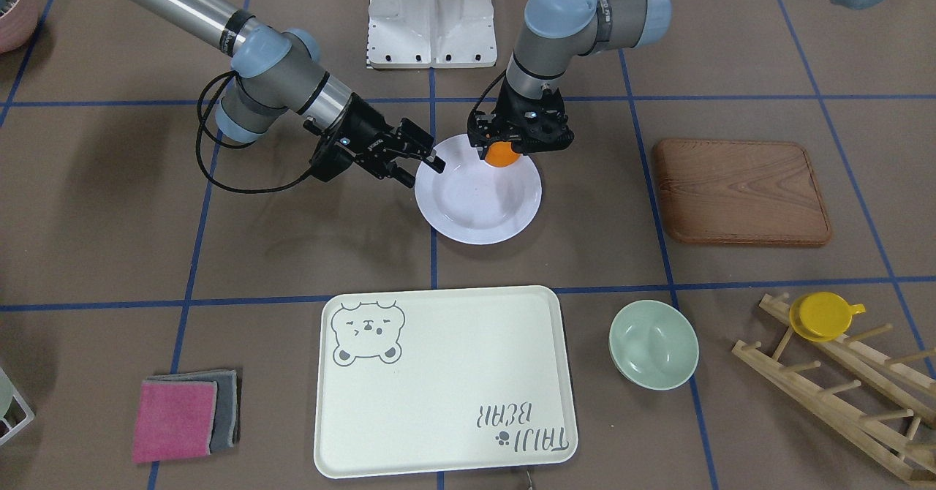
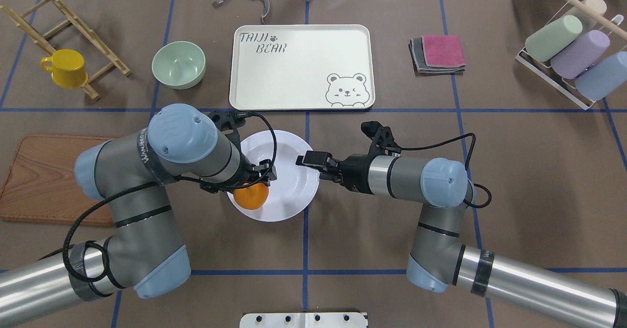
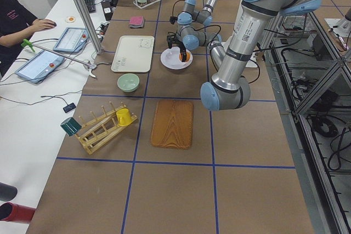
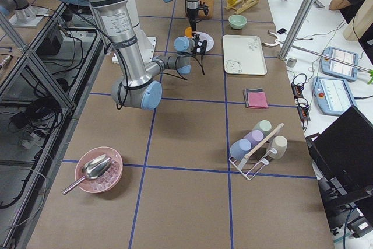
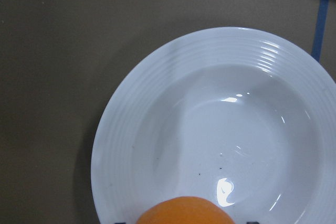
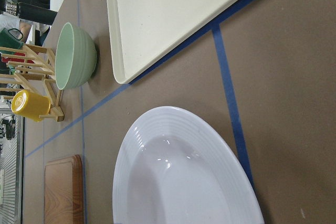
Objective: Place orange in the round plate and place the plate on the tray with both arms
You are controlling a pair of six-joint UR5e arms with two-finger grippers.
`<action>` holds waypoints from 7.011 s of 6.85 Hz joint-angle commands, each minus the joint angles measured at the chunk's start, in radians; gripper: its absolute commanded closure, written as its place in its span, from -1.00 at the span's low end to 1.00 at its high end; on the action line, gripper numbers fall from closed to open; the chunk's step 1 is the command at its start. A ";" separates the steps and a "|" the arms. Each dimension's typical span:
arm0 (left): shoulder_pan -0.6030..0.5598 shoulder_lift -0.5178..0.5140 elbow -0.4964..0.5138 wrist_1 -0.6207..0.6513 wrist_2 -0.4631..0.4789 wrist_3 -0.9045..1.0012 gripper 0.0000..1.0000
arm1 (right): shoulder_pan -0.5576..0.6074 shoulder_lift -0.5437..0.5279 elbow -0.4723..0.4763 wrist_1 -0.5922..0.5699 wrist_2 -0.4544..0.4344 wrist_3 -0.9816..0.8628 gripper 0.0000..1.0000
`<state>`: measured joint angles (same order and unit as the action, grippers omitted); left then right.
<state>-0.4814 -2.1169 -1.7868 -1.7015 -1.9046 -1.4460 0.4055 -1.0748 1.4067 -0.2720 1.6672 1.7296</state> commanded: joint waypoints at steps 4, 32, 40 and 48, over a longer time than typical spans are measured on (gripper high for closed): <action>0.003 -0.034 0.053 -0.003 0.001 0.007 -0.66 | 0.010 0.021 -0.002 0.019 -0.009 0.013 -0.78; -0.530 0.215 -0.094 0.105 -0.200 0.809 -0.72 | 0.082 0.199 -0.216 -0.230 -0.572 0.519 1.00; -0.537 0.233 -0.089 0.105 -0.202 0.849 -0.73 | 0.267 0.037 0.183 -0.826 0.112 -0.407 -1.00; -0.798 0.541 -0.094 0.091 -0.392 1.270 -0.97 | 0.819 -0.273 0.342 -1.271 0.529 -1.200 -1.00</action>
<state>-1.2263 -1.6418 -1.8768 -1.6051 -2.2481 -0.2069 1.1443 -1.2569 1.7318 -1.5152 2.1398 0.5468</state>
